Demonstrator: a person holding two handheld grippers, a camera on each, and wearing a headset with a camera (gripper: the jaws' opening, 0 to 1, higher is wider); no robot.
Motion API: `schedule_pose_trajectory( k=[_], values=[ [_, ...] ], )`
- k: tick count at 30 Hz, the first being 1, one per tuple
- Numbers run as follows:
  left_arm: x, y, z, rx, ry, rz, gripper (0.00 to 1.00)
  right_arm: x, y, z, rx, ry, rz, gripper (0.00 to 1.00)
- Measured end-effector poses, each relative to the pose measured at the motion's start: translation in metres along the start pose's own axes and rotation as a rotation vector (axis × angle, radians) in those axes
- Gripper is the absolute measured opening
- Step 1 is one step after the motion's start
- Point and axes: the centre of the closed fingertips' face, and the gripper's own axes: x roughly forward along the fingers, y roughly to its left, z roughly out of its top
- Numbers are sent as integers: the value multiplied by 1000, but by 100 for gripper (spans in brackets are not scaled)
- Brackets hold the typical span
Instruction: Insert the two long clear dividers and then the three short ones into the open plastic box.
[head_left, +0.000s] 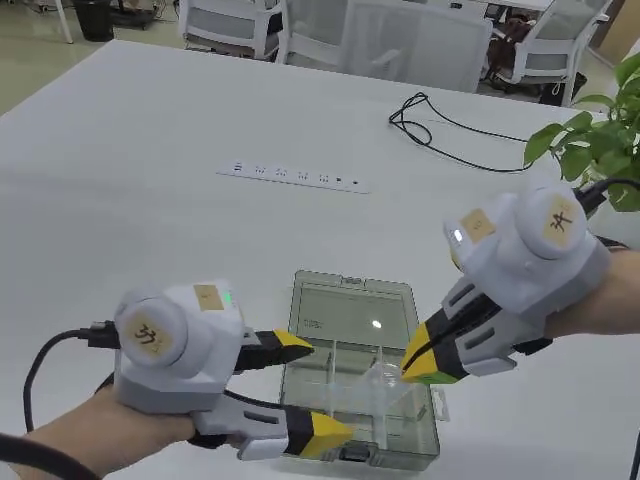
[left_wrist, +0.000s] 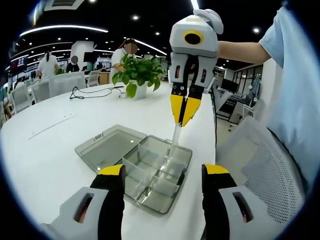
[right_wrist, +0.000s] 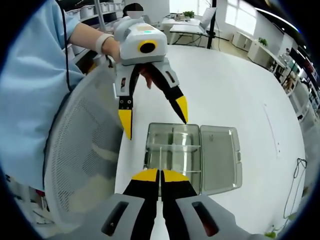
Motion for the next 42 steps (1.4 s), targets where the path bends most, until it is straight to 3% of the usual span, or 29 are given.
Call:
schedule_pose_trajectory(
  k=[5,14,20,26,42],
  values=[
    [-2,6,-4,-10,11,35,76,-2,-10,-12,23,46,-25,2],
    [-6,11,-11,-28,24,60,82,-3,-22,-31,19,121,-68,2],
    [-8,12,-12,-37,29,73,87,-1,-21,-41,5,160,-59,2],
    [-10,19,-15,-56,32,110,99,0,-20,-44,6,173,-50,2],
    [-12,19,-20,-77,32,113,98,10,-19,-47,-4,197,-25,2]
  ],
)
